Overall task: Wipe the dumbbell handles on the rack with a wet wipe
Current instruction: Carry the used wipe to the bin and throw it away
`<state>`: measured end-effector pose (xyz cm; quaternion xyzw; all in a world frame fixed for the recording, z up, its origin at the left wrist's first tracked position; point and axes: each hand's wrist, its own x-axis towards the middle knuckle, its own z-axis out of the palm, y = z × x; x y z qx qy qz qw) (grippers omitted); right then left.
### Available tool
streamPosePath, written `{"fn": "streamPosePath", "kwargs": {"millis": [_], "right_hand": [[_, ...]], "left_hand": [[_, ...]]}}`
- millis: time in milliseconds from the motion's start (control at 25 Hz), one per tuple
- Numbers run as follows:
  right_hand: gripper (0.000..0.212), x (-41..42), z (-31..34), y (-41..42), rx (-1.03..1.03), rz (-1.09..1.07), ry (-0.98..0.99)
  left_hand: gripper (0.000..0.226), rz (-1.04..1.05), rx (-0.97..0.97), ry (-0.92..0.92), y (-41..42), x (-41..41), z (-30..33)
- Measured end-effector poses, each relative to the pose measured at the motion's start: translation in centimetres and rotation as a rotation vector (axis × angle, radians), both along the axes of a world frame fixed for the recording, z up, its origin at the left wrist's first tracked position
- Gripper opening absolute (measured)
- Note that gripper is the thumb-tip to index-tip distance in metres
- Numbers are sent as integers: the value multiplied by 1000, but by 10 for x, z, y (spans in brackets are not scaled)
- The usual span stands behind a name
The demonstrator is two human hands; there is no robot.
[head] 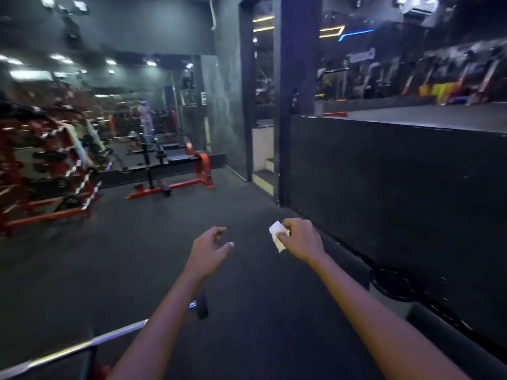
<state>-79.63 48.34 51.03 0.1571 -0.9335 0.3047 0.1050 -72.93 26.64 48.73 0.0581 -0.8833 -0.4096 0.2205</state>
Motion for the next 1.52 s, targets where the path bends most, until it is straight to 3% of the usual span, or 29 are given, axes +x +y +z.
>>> {"fn": "streamPosePath", "kwargs": {"millis": [600,1080,1280,1520], "right_hand": [[22,-301,9,142,-68,-412,-4],[20,-493,-48,255,-87,-785,-90],[17,-547,-54,296,-113,-961,-80],[15,-594,-74,355,-85,-1086,-124]], "left_hand": [[42,-401,29,15,126,-375,1],[42,-742,88,-113,250,-647,-44],[40,-892,61,-152,309,-746,-47],[42,-1022,51,-227,384,-810,-70]]}}
